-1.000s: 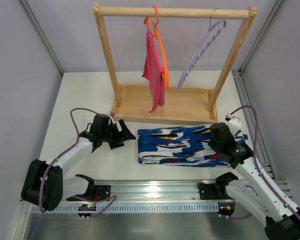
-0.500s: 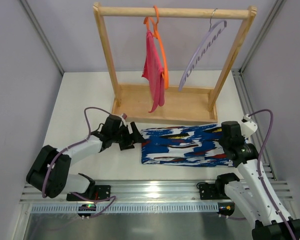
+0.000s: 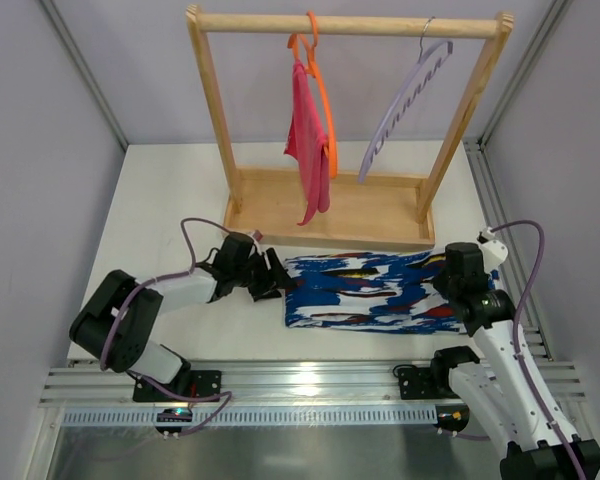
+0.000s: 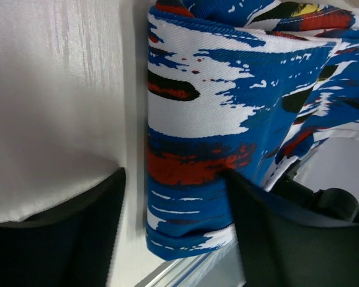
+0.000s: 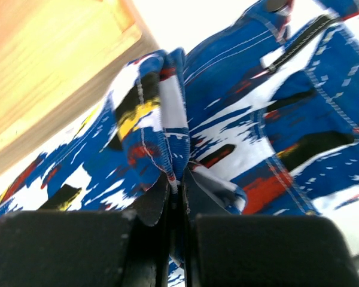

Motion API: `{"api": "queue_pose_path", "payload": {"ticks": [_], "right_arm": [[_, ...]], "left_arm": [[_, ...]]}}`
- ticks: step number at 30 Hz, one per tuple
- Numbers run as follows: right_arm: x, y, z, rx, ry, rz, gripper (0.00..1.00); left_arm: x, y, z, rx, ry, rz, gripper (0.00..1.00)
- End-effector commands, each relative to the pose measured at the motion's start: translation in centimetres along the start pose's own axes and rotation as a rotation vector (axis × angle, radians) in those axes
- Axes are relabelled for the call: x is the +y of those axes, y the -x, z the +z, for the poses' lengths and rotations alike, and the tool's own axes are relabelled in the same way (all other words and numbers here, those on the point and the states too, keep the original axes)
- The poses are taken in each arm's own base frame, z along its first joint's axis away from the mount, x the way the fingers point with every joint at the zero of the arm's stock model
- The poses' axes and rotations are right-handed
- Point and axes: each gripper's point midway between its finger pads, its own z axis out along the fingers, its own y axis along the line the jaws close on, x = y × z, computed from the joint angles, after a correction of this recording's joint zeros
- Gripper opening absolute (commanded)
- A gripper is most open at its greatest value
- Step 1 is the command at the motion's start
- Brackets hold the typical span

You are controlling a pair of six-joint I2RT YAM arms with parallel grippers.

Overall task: Place the trousers on the hanger
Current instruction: Fold the trousers

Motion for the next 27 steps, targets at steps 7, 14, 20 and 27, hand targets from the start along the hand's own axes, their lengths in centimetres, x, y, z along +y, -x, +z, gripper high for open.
{"api": "queue_pose_path", "payload": {"ticks": [7,14,20,27], "right_arm": [[2.7,-1.3,0.3,0.052,0.154,-0.002,0.04],[3.2,-5.5,1.6,0.183,0.208,0.032,0.04],[2.8,-5.7,1.8,0.183,0.198,0.026,0.21],[5.7,-3.0,-1.7,0.152,0.374,-0.073,0.46]], "left_arm": [[0.0,1.5,-0.3,-0.04,0.087,0.009,0.0],[5.0,3.5,-5.3,-0.113,0.418,0.018,0.0],[3.1,3.1,-6.5,-0.108,0.274,0.042,0.31],[1.5,3.7,-7.4,-0.151,0.213,0.078,0.71]]}}
